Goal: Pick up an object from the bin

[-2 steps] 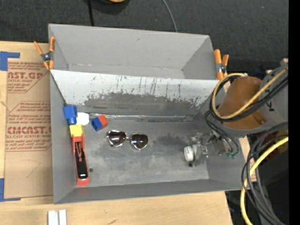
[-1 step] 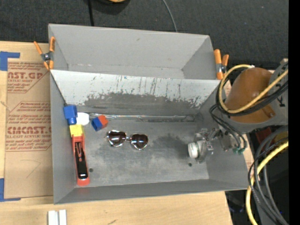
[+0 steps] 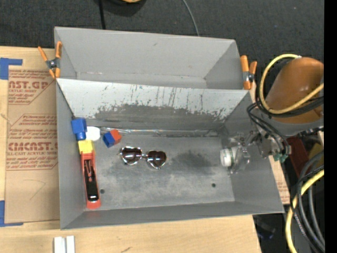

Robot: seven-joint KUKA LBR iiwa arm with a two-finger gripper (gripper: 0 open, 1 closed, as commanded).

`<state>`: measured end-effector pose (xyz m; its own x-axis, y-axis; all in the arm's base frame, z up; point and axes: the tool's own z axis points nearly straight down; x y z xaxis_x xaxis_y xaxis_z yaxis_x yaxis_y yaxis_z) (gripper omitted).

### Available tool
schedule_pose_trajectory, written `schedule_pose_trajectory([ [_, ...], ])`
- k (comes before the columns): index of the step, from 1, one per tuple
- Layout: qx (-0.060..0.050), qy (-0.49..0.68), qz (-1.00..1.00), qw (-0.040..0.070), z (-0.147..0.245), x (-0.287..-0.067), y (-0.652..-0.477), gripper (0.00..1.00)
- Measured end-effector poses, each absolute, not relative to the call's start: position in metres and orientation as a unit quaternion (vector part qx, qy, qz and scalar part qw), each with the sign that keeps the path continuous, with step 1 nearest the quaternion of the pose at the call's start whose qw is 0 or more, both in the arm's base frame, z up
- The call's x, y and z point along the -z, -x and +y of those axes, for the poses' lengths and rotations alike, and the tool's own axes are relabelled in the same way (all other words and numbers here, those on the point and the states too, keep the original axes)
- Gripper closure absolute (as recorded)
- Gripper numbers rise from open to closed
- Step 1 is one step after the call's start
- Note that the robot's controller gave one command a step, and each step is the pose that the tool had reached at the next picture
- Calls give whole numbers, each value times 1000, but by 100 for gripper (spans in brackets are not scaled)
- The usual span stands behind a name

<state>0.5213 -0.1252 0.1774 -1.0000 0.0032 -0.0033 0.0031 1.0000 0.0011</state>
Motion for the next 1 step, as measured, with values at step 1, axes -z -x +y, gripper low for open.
schedule_pose_trajectory([
  [1,-1,-7,1000,0,-126,-229,-538,100],
])
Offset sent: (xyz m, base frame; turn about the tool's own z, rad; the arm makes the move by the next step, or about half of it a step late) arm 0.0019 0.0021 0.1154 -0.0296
